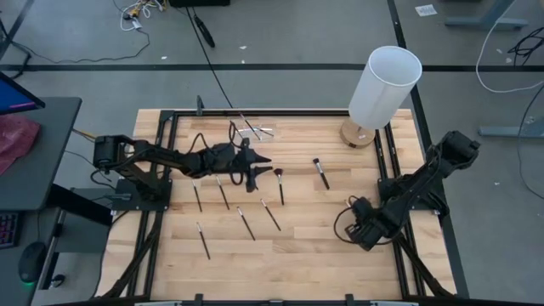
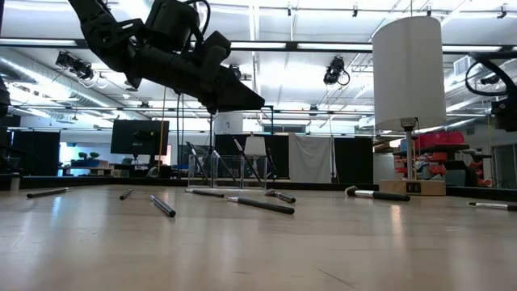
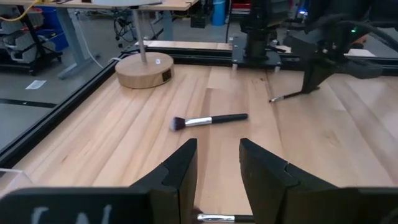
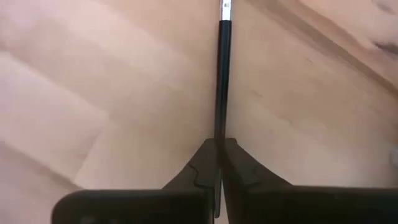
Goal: Put items in baskets/containers
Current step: Put the black eyeshadow brush into the transparent organizer
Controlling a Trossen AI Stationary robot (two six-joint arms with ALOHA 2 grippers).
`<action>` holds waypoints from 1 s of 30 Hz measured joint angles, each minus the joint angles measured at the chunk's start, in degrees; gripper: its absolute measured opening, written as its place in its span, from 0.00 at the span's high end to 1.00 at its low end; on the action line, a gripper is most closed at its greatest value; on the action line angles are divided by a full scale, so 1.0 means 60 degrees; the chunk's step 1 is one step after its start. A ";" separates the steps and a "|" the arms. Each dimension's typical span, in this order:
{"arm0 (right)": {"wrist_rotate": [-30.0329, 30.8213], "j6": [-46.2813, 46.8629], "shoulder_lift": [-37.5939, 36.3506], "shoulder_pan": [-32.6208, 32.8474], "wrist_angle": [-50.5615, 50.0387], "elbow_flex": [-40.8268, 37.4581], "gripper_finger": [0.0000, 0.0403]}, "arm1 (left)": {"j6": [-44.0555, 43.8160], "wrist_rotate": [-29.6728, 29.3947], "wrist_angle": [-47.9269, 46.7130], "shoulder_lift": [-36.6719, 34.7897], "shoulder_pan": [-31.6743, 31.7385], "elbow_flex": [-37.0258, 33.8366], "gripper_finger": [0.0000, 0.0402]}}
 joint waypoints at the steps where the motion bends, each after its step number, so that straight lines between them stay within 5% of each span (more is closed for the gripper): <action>1: -0.0083 -0.0332 0.0179 -0.0114 -0.0085 0.0091 0.98 | -0.0008 -0.0001 -0.0017 0.0000 -0.0025 0.0001 0.70; 15: 0.0517 -0.4563 0.1838 -0.1499 0.0599 0.1880 0.98 | -0.0262 -0.0013 -0.0044 0.0000 -0.0093 0.0001 0.70; 25: 0.0434 -0.6478 0.1804 -0.2232 0.3528 0.1544 0.96 | -0.0426 -0.0017 -0.0149 0.0000 -0.0093 0.0001 0.70; 30: 0.0321 -0.6747 0.1771 -0.2483 0.3728 0.1311 0.93 | -0.0426 -0.0017 -0.0170 0.0000 -0.0092 0.0001 0.70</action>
